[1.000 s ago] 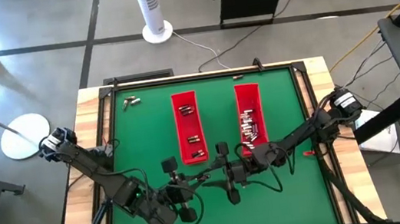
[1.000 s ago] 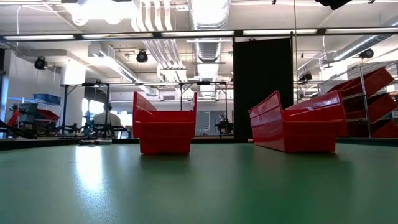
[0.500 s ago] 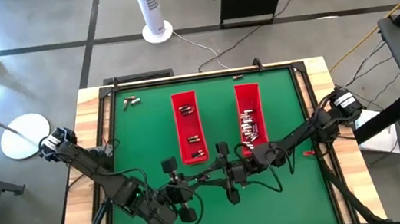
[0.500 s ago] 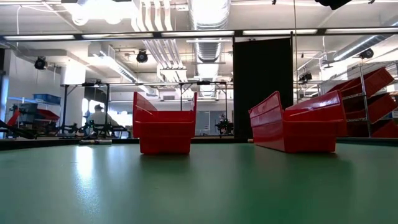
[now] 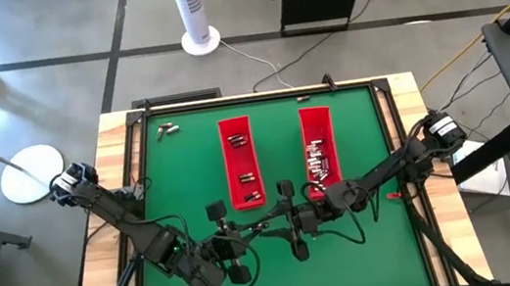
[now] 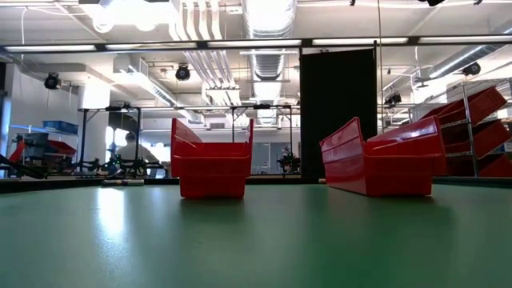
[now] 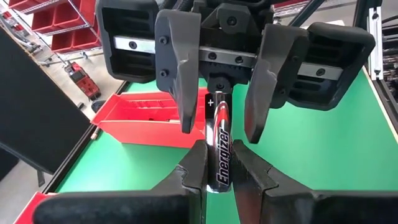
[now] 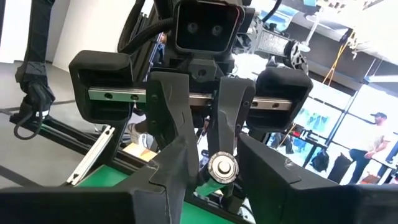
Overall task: Sort batteries
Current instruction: Put the silver battery into the right red bin
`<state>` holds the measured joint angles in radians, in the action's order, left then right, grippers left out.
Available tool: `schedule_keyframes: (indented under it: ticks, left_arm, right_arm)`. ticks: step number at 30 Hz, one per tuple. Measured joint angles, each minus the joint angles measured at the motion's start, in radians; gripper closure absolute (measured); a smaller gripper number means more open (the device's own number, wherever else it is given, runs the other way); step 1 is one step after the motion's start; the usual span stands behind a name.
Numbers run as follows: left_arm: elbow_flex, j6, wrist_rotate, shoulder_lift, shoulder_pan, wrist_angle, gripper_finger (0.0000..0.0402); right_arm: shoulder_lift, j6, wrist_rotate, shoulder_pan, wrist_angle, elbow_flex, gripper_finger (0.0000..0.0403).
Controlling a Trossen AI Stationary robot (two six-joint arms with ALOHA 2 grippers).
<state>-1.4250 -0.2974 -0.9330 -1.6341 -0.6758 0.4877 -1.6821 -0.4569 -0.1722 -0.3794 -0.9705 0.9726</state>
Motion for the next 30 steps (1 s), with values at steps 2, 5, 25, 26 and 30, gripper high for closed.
schedule_keyframes:
  ticks: [2, 5, 25, 26, 30]
  left_arm:
    - [0.0, 0.0, 0.0, 0.0, 0.0, -0.001, 0.0373]
    - [0.0, 0.0, 0.0, 0.0, 0.0, -0.003, 0.0373]
    - [0.001, 0.024, 0.005, -0.001, 0.0, -0.006, 0.0358]
    - [0.001, 0.022, 0.004, -0.002, 0.001, -0.005, 0.035]
    - [0.001, 0.02, -0.003, -0.001, 0.003, 0.009, 0.0309]
  right_arm:
    - [-0.001, 0.011, 0.0, 0.0, 0.001, 0.0, 0.0277]
    - [-0.001, 0.011, 0.0, 0.0, 0.001, 0.0, 0.0287]
    - [0.01, 0.036, 0.0, 0.0, 0.056, 0.008, 0.0354]
    - [0.011, 0.035, 0.0, 0.0, 0.064, 0.009, 0.0354]
    - [0.02, 0.029, -0.003, 0.0, 0.112, 0.022, 0.0358]
